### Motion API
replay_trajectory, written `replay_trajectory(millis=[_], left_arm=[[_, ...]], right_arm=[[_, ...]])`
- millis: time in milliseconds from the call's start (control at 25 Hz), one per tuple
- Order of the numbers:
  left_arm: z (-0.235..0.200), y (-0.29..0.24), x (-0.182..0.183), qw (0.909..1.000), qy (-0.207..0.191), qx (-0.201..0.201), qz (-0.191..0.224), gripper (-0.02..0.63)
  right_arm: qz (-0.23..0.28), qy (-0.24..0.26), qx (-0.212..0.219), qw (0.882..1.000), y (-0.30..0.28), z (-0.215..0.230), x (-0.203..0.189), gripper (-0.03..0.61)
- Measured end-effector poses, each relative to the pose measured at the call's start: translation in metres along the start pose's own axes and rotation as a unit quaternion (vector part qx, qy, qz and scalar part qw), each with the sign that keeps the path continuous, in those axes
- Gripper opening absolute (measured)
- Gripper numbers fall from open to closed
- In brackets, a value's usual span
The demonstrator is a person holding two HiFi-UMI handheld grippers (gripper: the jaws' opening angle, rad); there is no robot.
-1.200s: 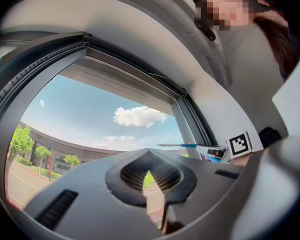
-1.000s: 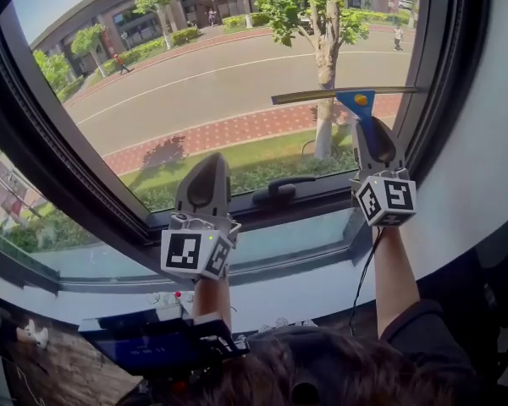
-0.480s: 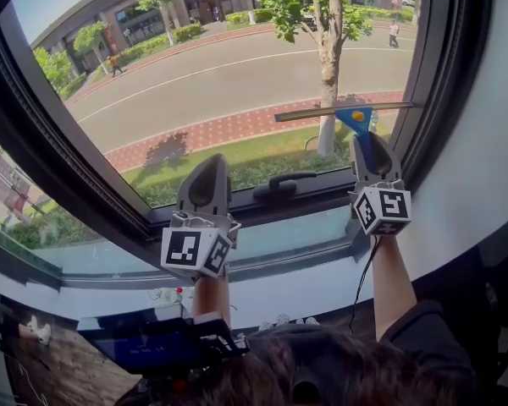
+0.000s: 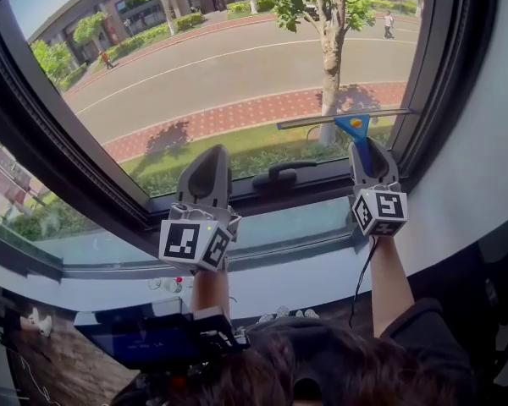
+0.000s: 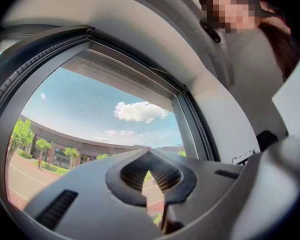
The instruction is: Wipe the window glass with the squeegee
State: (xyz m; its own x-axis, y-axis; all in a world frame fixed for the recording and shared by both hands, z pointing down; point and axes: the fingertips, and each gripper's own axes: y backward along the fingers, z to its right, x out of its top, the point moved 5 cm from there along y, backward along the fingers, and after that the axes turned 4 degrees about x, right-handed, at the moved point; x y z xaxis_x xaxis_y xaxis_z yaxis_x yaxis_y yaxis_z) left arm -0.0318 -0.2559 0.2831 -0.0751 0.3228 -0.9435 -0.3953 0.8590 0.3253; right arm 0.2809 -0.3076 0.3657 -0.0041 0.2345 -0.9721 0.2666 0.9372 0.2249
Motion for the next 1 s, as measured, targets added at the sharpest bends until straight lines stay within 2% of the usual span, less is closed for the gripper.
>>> replay_trajectory(millis=[280,1000], left_arm=[[-0.005,0.005,-0.008,1.0,0.004,0.004,-0.005,0.002],[0.005,0.0,-0.004,0.9999,0.0,0.006,-0.012,0.002]], right_arm=[[-0.028,0.003,0.001,1.0,0.005,-0.007,-0.031,0.143],[-0.072,-0.007,0.005,0.997,0.017,-0.003,-0.068,0.143]])
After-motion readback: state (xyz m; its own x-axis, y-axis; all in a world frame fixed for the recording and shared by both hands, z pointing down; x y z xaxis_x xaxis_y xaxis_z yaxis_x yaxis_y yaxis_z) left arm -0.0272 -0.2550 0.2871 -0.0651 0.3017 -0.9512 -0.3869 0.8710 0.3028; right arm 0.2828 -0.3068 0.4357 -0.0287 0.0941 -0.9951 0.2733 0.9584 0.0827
